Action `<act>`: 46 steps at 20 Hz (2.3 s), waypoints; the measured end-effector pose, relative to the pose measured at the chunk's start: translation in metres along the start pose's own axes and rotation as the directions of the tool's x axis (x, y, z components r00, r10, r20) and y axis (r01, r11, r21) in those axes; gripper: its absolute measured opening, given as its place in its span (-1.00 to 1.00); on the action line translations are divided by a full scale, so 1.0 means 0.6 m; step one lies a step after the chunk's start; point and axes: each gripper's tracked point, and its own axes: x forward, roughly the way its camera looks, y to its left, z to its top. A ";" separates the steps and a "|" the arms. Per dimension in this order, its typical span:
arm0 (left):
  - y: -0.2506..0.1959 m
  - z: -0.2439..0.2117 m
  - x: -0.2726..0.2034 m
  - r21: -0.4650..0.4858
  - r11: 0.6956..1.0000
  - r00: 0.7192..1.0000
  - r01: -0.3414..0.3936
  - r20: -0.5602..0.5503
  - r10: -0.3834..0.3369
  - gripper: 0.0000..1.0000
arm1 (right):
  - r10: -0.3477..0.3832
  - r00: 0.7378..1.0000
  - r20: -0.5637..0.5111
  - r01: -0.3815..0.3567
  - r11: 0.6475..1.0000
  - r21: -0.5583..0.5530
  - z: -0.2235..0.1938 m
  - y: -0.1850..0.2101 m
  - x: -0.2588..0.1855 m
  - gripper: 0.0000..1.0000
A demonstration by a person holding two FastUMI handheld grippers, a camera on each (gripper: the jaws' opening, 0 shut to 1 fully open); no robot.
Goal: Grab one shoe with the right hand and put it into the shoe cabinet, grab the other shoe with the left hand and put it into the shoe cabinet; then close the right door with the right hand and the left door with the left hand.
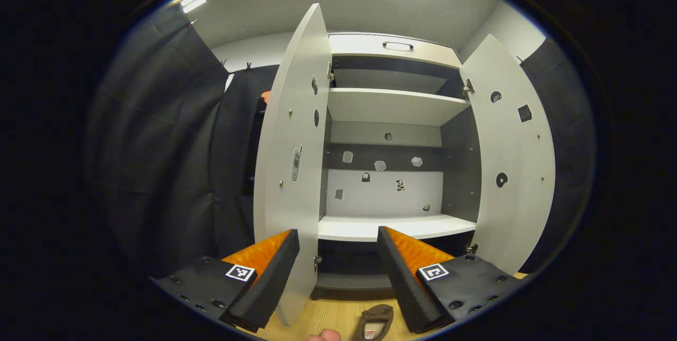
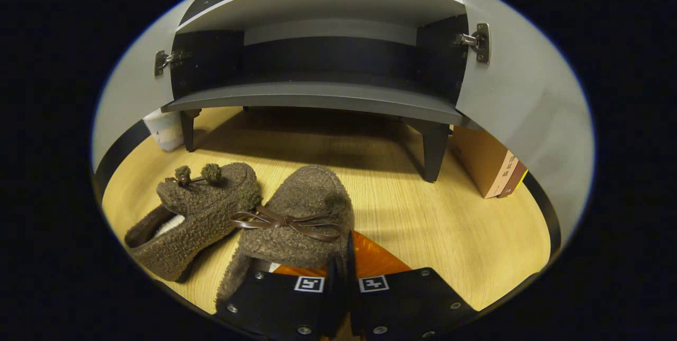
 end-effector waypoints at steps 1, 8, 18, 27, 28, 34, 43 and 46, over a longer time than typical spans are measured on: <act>-0.002 0.000 0.001 0.005 1.000 1.000 0.002 0.001 -0.002 0.93 | -0.007 1.000 0.004 0.007 1.000 -0.003 0.000 -0.001 0.000 -0.85; -0.012 -0.017 0.006 0.003 1.000 1.000 0.014 -0.014 -0.014 0.93 | -0.085 0.990 0.113 0.078 0.995 0.069 0.066 -0.035 -0.102 -0.92; -0.062 -0.040 0.008 -0.006 0.996 0.995 0.090 -0.036 -0.090 0.93 | -0.054 0.896 0.441 0.030 0.998 0.061 0.361 -0.019 -0.378 -0.92; -0.068 -0.034 -0.011 -0.002 0.995 0.995 0.098 -0.037 -0.098 0.93 | -0.060 0.837 0.544 0.067 0.998 0.006 0.699 -0.050 -0.313 -0.92; -0.066 -0.036 -0.012 -0.005 0.995 0.995 0.095 -0.042 -0.095 0.93 | -0.066 0.843 0.534 0.082 0.997 -0.006 0.722 -0.055 -0.280 -0.92; -0.052 -0.052 -0.002 -0.032 0.997 0.995 0.072 -0.073 -0.074 0.87 | -0.084 0.938 0.336 0.069 0.996 0.057 0.766 -0.076 -0.066 -0.92; -0.044 -0.058 0.001 -0.030 0.998 0.995 0.054 -0.084 -0.056 0.93 | -0.096 0.977 0.193 0.075 0.991 0.109 0.727 -0.103 0.043 -0.75; -0.038 -0.062 0.005 -0.024 0.999 0.995 0.043 -0.090 -0.045 0.93 | -0.089 0.978 0.191 0.072 0.993 0.093 0.723 -0.105 0.042 -0.66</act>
